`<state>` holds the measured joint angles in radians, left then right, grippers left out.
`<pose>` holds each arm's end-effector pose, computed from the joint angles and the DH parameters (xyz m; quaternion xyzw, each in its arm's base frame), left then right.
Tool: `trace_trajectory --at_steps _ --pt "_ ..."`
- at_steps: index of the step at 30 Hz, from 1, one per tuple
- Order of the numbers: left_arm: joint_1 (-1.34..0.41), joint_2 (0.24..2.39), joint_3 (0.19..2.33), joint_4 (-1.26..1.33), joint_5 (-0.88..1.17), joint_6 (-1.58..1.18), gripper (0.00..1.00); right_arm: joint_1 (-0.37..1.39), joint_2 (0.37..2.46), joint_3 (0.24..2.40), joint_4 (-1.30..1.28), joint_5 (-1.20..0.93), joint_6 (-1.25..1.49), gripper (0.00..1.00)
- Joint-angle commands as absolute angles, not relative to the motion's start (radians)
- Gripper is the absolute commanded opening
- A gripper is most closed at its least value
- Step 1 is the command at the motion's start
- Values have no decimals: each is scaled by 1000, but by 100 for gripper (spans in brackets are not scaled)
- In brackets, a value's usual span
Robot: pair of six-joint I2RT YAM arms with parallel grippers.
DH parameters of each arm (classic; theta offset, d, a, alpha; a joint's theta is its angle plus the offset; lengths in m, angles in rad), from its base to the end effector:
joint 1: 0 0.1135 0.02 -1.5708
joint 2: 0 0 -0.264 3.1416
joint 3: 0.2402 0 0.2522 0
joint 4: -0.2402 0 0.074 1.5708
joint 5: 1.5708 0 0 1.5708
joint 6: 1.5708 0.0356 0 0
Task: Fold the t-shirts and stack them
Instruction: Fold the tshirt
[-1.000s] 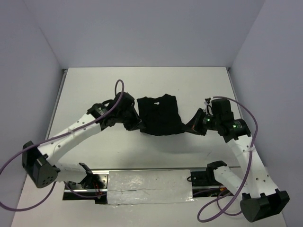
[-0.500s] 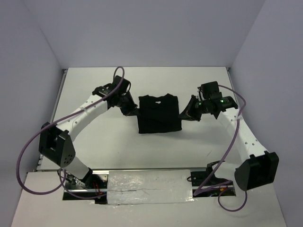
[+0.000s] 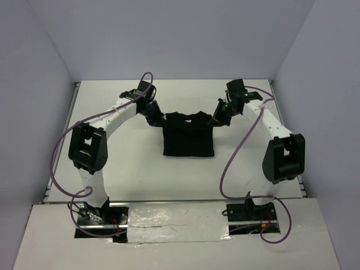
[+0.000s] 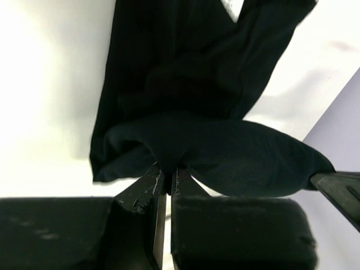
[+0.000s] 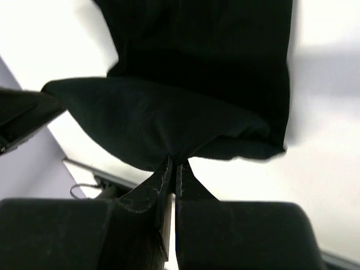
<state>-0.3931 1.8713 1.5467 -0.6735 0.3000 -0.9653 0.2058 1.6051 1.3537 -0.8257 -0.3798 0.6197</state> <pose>0.3728 -0.1660 0.2536 -0.2272 0.9219 -0.2870 0.1272 0.3223 0.0808 0.2802 0.1505 0.9414 0.2639 0.1464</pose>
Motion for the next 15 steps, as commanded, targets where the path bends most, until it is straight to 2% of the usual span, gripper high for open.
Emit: trace_trajectory --at_steps 1,10,15 --pt "-364 1946 1626 -611 336 -925 4 192 1722 1474 -799 -336 574 1" --pt "-321 2187 1816 -535 426 -923 15 175 2012 1653 -792 -275 545 3" --pt "-301 2243 1862 -398 515 -948 13 169 2098 1743 -807 -256 546 2"
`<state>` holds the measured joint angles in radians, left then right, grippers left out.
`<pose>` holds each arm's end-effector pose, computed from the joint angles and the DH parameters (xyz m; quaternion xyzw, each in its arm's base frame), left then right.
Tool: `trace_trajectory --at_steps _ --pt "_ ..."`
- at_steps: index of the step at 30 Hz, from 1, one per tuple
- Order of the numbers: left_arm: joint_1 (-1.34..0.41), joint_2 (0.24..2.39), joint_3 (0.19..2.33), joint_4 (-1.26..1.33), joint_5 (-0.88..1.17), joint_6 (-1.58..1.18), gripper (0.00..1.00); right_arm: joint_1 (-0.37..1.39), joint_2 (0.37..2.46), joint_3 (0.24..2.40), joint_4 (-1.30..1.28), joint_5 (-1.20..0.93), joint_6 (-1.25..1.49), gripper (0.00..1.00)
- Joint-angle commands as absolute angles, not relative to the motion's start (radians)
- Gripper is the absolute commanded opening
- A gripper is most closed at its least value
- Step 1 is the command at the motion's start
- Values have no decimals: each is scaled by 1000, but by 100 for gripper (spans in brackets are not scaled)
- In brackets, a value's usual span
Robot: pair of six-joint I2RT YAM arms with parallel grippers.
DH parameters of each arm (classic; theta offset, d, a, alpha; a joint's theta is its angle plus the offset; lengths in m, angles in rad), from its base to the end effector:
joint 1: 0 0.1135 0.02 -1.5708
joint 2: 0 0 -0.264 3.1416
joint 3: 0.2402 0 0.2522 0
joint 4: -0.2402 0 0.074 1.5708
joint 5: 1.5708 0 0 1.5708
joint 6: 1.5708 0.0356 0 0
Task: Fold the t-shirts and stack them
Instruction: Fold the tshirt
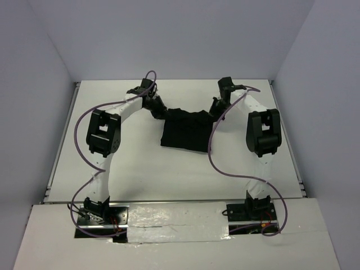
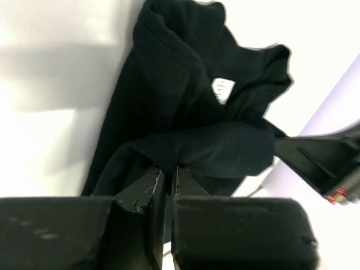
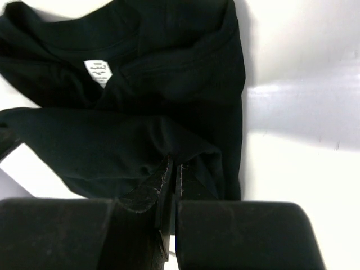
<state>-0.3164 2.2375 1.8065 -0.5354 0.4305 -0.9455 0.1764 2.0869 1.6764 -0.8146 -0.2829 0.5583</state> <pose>0.4623 -0.1670 0.1856 -0.2281 0.9066 -0.3362 0.1145 0.4270 0.0862 0.1986 0.1613 0.9621 0.1908 0.1090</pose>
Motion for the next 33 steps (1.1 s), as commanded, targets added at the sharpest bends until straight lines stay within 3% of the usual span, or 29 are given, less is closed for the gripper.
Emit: trace_trajectory --at_steps 1,5,8,14,18,21,22,23,24,25,30,32,33 --pt "-301 2250 1884 -379 546 -953 13 166 2102 1744 -799 -258 555 2" --pt "-296 2295 1974 -370 558 -966 11 155 2121 1779 -802 -247 568 1" --pt "-287 2351 2039 -377 587 -980 20 147 2132 1812 -819 -235 572 5" --pt "-268 2450 2077 -260 684 -1029 24 106 2148 1792 -811 -195 598 11" --pt "-261 2483 2097 -126 753 -1103 28 77 2102 1766 -792 -173 646 27" --pt "-262 2484 2143 -37 790 -1143 40 57 2063 1798 -805 -134 681 40" --pt "-261 2480 2178 -16 785 -1144 76 54 2034 1807 -787 -118 687 54" --pt "-261 2476 2192 -5 788 -1146 99 52 2019 1807 -770 -123 690 58" --pt "-261 2462 2203 32 790 -1149 100 49 2002 1807 -755 -124 692 78" --pt "-258 2447 2223 55 793 -1157 100 52 1962 1789 -703 -162 686 82" --pt "-249 2301 2146 -90 628 -1010 100 124 1836 1630 -551 -274 640 79" --pt "-255 2222 2106 -239 548 -887 100 182 1798 1501 -457 -310 656 66" --pt "-258 2198 2058 -285 484 -858 100 204 1763 1450 -410 -328 666 39"
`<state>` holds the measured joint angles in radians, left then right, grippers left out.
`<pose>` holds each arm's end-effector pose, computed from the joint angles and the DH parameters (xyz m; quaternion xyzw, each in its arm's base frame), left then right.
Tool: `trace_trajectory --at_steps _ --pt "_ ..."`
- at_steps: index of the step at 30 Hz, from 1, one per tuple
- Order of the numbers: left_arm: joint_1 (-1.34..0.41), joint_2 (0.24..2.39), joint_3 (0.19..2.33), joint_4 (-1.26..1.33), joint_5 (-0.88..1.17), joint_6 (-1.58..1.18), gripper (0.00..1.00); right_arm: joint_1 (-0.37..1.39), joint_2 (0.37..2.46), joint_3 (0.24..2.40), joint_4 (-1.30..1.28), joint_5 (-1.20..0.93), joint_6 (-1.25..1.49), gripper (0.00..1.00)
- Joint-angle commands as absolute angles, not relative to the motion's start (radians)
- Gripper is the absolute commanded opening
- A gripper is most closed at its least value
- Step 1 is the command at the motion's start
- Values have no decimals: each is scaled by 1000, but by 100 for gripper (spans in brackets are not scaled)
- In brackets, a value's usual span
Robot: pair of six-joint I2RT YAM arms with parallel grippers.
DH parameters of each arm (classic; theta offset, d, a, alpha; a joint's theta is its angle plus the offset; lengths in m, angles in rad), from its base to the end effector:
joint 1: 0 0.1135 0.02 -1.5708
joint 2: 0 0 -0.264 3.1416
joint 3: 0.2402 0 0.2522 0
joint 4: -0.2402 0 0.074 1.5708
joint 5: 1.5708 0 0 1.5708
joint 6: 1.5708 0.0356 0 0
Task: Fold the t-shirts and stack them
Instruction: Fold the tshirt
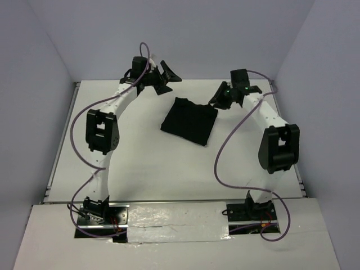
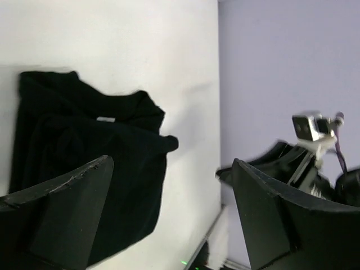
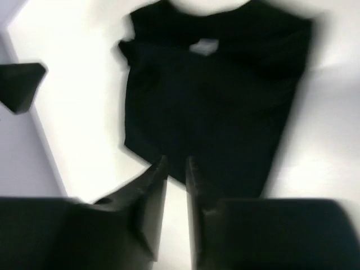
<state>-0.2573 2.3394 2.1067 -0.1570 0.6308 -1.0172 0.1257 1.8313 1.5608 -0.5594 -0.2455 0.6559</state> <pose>0.5273 -0.1605 0.2661 -0.1325 0.7974 -0.5221 0.2722 0.4090 0.0604 0.2809 0.1996 0.9044 0.2424 0.2887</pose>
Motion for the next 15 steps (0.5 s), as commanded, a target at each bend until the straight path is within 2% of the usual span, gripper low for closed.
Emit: trace_trajectory --at_steps 1,2,3,5,7,10,15 --pt "-268 2171 2022 -340 453 -813 100 242 1755 1380 -344 -339 693 22" --pt "-275 2111 1981 -351 431 -798 100 259 1752 1356 -316 -339 706 6" --pt "-281 2082 1892 -351 399 -781 99 270 1770 1335 -283 -356 710 0" --pt "-302 2010 1782 -333 393 -773 100 278 1837 1312 -200 -400 736 0" --pt "-320 2006 1758 -342 400 -761 100 252 1893 1337 -166 -420 736 0" --pt "-337 2048 1778 -382 423 -752 100 201 2000 1417 -170 -425 724 0" --pt "-350 2141 1874 -413 449 -712 100 121 2156 1541 -143 -566 724 1"
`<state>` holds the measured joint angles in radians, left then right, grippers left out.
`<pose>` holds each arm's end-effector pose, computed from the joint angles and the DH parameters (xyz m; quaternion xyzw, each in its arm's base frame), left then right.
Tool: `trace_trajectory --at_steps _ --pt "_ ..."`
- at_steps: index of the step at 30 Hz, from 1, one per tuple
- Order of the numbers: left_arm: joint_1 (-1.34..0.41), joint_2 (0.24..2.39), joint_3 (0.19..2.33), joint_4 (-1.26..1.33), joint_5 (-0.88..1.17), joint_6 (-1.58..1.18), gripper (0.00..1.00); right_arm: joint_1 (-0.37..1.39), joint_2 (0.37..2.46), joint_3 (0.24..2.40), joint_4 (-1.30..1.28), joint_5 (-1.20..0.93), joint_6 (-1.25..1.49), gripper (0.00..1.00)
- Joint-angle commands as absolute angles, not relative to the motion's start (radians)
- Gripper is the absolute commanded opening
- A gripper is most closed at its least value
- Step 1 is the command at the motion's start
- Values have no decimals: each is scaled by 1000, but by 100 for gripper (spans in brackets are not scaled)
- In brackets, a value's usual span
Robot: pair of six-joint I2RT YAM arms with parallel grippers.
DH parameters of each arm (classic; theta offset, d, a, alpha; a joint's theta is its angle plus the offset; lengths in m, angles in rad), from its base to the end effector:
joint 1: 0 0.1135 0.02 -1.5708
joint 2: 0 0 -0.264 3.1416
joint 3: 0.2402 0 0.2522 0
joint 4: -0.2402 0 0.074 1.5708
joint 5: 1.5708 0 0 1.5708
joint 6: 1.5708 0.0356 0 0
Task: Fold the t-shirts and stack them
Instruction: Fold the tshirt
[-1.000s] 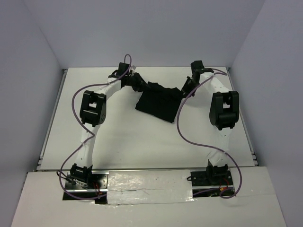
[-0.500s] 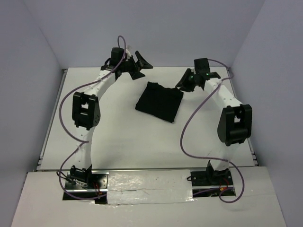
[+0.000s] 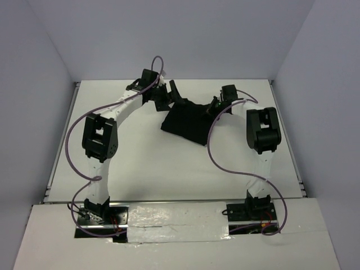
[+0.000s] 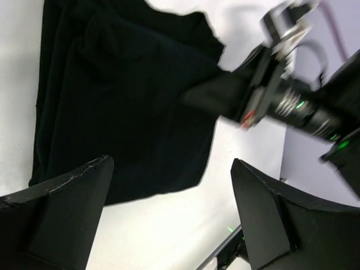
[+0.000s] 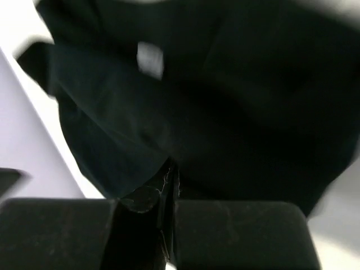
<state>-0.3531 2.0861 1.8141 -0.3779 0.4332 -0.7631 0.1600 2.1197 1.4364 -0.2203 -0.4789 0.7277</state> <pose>0.4516 -0.1824 0.2709 -0.0846 0.8760 -0.3931 0.2662 0.4426 0.0880 0.1476 0.1825 0.9029 0.3390 0.1911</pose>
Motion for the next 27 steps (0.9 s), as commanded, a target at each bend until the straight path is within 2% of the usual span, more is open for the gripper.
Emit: trace_trajectory --at_steps 1,6,9,13,18,20,27 --pt "-350 2181 1894 -408 510 -707 100 103 2183 1569 -147 -590 721 1" --pt "-354 2230 1873 -319 601 -727 100 54 2324 1707 -177 -711 741 3" --pt "-354 2262 1908 -308 611 -741 100 31 2326 1661 -91 -752 805 5" --pt "-354 2321 1992 -327 607 -750 99 31 2365 1690 -172 -728 766 4" --pt "-354 2370 2082 -264 684 -773 100 20 2319 1664 -109 -764 739 4" --pt "-353 2379 2074 -152 731 -804 100 11 2313 1681 -57 -848 771 5" --pt "-334 2467 2033 -8 808 -837 99 8 2362 1677 -108 -854 742 5"
